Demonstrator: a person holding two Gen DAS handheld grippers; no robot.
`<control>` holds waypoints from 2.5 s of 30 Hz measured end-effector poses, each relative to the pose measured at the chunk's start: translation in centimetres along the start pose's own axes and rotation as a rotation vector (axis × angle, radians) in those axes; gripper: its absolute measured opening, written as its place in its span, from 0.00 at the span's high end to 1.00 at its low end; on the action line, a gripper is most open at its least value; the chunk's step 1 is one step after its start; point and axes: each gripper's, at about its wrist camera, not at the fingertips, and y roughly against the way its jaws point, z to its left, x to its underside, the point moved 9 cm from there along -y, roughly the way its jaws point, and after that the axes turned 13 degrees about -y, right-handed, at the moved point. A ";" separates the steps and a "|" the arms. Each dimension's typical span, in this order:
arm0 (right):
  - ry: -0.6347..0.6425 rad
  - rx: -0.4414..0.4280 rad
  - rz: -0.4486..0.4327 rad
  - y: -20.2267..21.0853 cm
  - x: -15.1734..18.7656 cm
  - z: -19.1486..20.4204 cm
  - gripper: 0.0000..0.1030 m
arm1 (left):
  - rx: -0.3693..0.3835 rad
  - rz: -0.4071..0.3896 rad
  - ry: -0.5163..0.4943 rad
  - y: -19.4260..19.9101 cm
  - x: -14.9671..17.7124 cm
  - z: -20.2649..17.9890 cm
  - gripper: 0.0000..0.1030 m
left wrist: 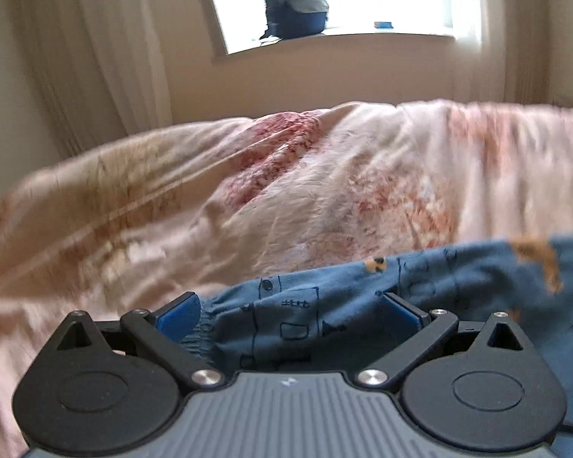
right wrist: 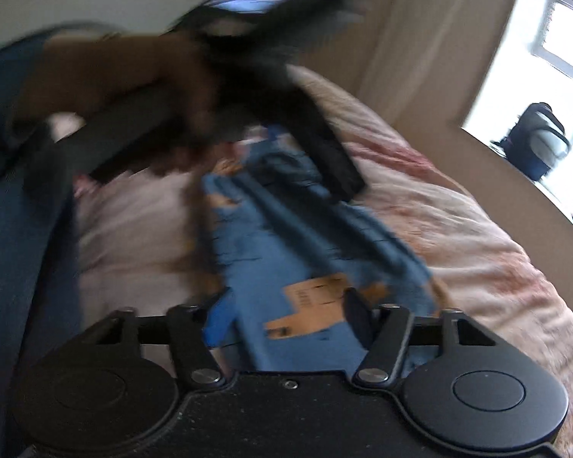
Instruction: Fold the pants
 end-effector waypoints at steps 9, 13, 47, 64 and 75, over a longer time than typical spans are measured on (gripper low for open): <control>0.043 0.012 0.031 -0.7 0.3 1.6 0.85 | -0.003 0.020 0.005 -0.4 0.5 0.0 0.01; 0.100 0.028 0.035 -0.9 0.7 2.0 0.85 | 0.007 0.026 0.033 -0.3 0.7 0.3 0.01; -0.186 0.493 0.187 10.6 10.7 -19.3 0.16 | 0.076 -0.119 -0.162 2.1 -0.7 -7.7 0.01; -0.714 0.381 -0.083 12.8 12.4 -28.4 0.02 | 0.056 -0.257 -0.109 3.7 -5.3 -7.3 0.00; -0.479 -0.081 0.061 -3.7 2.2 -20.6 0.32 | 0.226 -0.191 0.119 -0.4 -4.4 -3.4 0.01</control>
